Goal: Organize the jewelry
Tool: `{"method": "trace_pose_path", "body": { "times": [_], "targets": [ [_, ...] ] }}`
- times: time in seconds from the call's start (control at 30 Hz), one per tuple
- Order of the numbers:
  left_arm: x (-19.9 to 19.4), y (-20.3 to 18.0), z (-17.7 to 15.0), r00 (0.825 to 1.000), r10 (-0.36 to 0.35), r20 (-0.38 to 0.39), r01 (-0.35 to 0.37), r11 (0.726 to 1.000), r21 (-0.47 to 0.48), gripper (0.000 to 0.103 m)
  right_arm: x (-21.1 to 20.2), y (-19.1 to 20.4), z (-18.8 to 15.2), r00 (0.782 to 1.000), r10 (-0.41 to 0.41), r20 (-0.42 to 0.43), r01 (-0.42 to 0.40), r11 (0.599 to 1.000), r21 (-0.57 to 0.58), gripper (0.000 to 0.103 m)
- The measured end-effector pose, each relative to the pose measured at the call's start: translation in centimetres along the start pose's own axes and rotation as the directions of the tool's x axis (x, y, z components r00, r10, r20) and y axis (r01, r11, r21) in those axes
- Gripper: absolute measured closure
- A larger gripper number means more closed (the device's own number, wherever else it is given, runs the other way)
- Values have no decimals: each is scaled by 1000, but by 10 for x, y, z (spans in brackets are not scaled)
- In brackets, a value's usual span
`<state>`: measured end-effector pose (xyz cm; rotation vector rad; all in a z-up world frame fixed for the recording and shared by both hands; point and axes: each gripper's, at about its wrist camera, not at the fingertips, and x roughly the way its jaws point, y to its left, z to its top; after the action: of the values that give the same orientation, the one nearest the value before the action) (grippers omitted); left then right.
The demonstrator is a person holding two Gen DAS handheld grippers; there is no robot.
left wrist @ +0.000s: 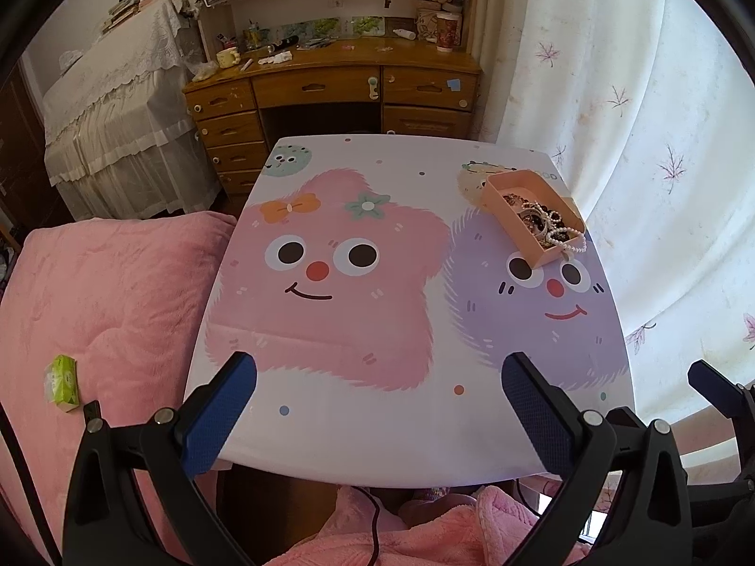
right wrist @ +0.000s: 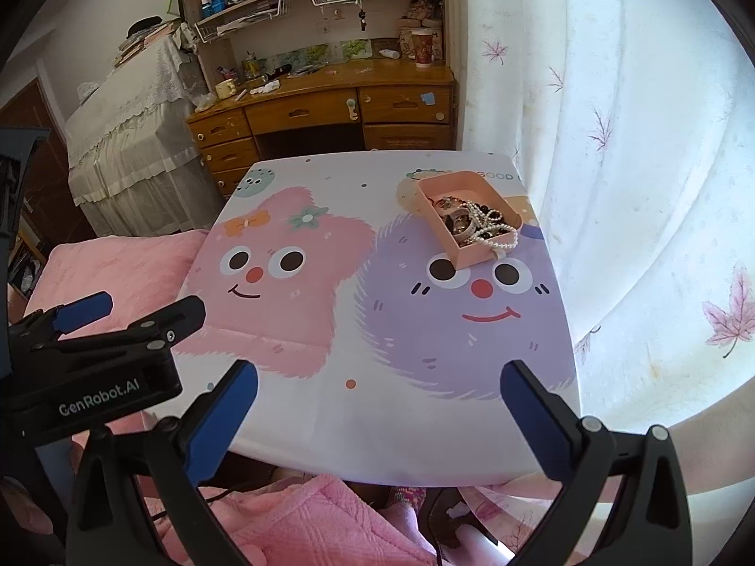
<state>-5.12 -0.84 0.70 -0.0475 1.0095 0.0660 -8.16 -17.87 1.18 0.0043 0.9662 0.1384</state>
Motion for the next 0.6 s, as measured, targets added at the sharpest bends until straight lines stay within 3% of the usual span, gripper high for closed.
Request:
{"method": "trace_pose_path", "body": {
  "times": [0.43, 0.6],
  "targets": [
    [9, 4, 1, 999, 23, -34, -23, 1000, -12, 0, 18, -1, 4, 998, -13, -58, 13, 1000, 1, 0],
    [12, 8, 2, 999, 29, -37, -29, 1000, 4, 0, 27, -6, 4, 993, -66, -95, 69, 997, 28, 0]
  ]
}}
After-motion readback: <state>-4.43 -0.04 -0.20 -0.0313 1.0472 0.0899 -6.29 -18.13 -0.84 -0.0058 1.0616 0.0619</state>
